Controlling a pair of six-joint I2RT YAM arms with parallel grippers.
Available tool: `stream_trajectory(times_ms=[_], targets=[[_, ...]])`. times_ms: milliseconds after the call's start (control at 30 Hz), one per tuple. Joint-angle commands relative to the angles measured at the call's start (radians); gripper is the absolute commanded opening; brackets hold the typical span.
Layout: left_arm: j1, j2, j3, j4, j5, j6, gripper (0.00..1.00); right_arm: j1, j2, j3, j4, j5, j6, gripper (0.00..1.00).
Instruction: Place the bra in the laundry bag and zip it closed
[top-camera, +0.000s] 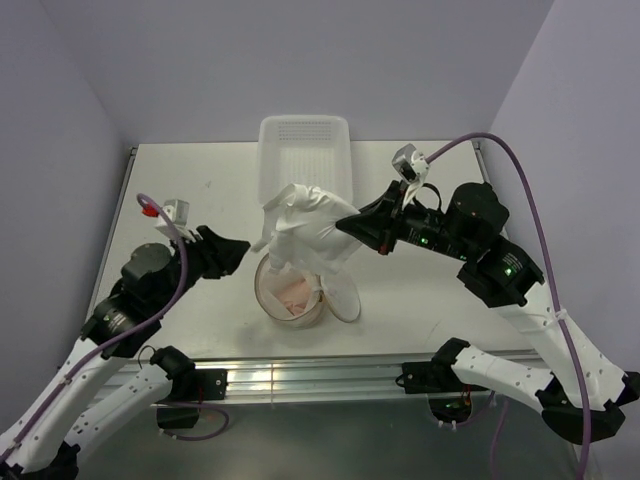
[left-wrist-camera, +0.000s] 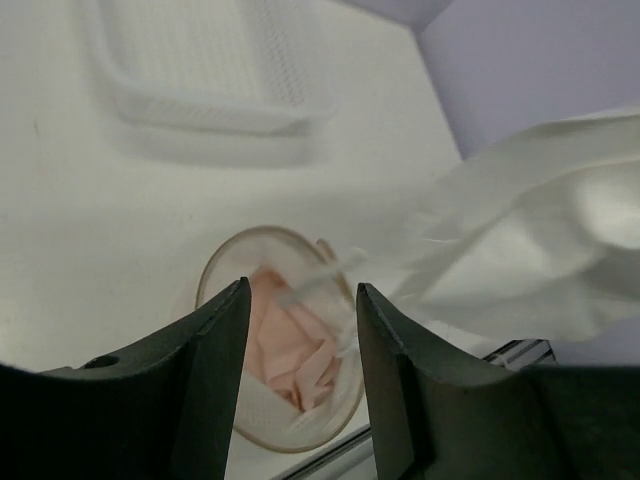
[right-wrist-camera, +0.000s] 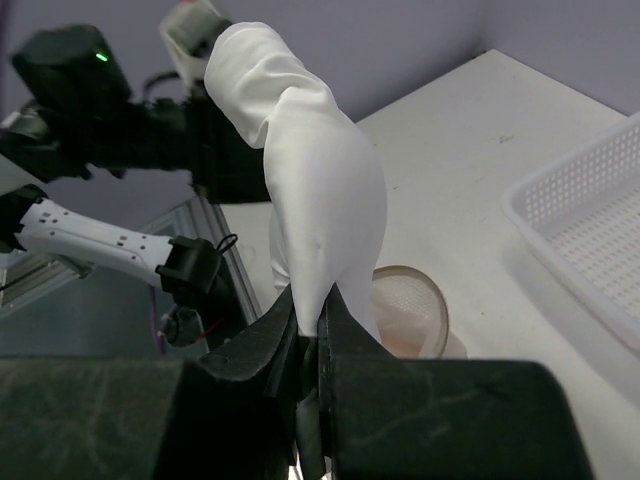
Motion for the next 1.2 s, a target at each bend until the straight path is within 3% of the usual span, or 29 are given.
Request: stream_trajectory(times_ms=[0,233,667,867,1100,1167], targets=[[-0.003,0.003,-0.088,-0.024,-0.006,-0.073,0.53,0.0,-0.033,0.022,0.021,-0.029,0.045,0.0],[-0.001,0.043,-0.232,0.063,0.02,-0.131,0.56,0.005,-0.041,-0.119,0.088,-0.026,0.116,0.0],[-0.001,0.163,-0.358,0.237,0.111,-0.145,0.52,0.02,-0.054,-0.256,0.119,-0.03,0.139,0.0],[-0.003,0.166,-0.383,0.255,0.106,-0.145,0.38,0.04,-0.036,-0.245,0.105,-0.02,0.129,0.0],[-0.001,0.169,-0.394,0.284,0.106,-0.144,0.0,0.067,0.001,-0.248,0.081,0.056,0.129,0.0],[-0.001,0.167,-0.391,0.283,0.106,-0.139,0.0,0.074,0.019,-0.239,0.079,0.082,0.132,0.0]])
